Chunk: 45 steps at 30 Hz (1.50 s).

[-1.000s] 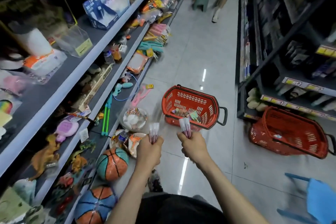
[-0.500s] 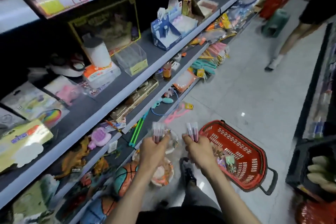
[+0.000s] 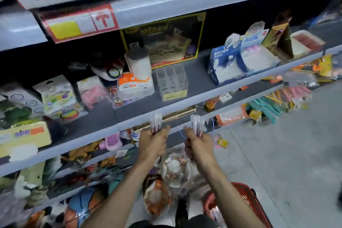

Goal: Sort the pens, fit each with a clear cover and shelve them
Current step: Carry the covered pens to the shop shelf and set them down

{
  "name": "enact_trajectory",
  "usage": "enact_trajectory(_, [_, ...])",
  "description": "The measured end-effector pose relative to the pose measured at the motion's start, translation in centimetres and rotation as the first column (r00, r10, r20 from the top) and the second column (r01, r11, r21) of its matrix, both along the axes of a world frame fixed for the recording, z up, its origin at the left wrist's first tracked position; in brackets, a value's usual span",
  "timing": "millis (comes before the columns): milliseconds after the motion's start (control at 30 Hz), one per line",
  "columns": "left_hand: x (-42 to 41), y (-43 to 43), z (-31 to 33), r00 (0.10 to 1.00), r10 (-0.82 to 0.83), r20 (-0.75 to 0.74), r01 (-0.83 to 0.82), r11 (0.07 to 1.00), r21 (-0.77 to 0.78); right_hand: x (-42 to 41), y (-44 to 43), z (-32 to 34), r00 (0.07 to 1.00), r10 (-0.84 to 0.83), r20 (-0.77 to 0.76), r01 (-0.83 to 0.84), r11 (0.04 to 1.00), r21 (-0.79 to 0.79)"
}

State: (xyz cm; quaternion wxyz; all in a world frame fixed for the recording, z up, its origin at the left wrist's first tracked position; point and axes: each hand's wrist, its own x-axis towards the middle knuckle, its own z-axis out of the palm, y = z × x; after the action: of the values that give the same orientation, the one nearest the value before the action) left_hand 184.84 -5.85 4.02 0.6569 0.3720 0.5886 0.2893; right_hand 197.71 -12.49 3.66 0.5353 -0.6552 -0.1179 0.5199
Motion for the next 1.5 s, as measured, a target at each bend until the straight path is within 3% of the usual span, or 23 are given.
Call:
enact_trajectory(133, [2.7,4.0,0.0,0.975,0.19,0.115,-0.187,0.982,-0.037,2.1,5.4,0.7,0.989,-0.02,-0.149,0.031,0.997,0.07])
enact_trajectory(367, [5.7,12.0,0.9,0.859,0.389,0.332,-0.411,0.912,-0.006,5.5,15.3,2.0,0.972,-0.059,-0.229,0.107,0.973,0.206])
enact_trajectory(533, [7.2,17.6,1.6,0.803,0.405,0.438,-0.494,0.862,0.109,6.7,22.1,3.0,0.994,-0.021,-0.11,0.056,0.945,0.323])
enact_trajectory(733, [9.8,22.8,1.2,0.843,0.377,0.385,-0.504,0.804,0.317,6.5,28.1,2.4,0.976,-0.217,-0.031,0.21,0.889,0.408])
enact_trajectory(933, [10.3,25.7,-0.8,0.906,0.377,0.193,-0.418,0.718,0.557,6.2,31.9,0.2,0.942,-0.256,0.216,0.128,0.872,0.472])
enact_trajectory(1133, [10.6,26.8,-1.5,0.912,0.395,0.108,-0.367,0.67,0.646,5.8,32.8,-0.4,0.837,-0.254,0.484,-0.017,0.873,0.488])
enact_trajectory(1300, [11.3,26.7,-1.7,0.902,0.393,0.179,-0.406,0.631,0.661,5.5,32.7,-0.5,0.808,-0.167,0.565,-0.128,0.887,0.444])
enact_trajectory(1500, [11.1,26.3,-2.9,0.924,0.351,0.151,-0.359,0.663,0.657,5.8,32.1,-0.5,0.813,-0.159,0.56,-0.085,0.919,0.385])
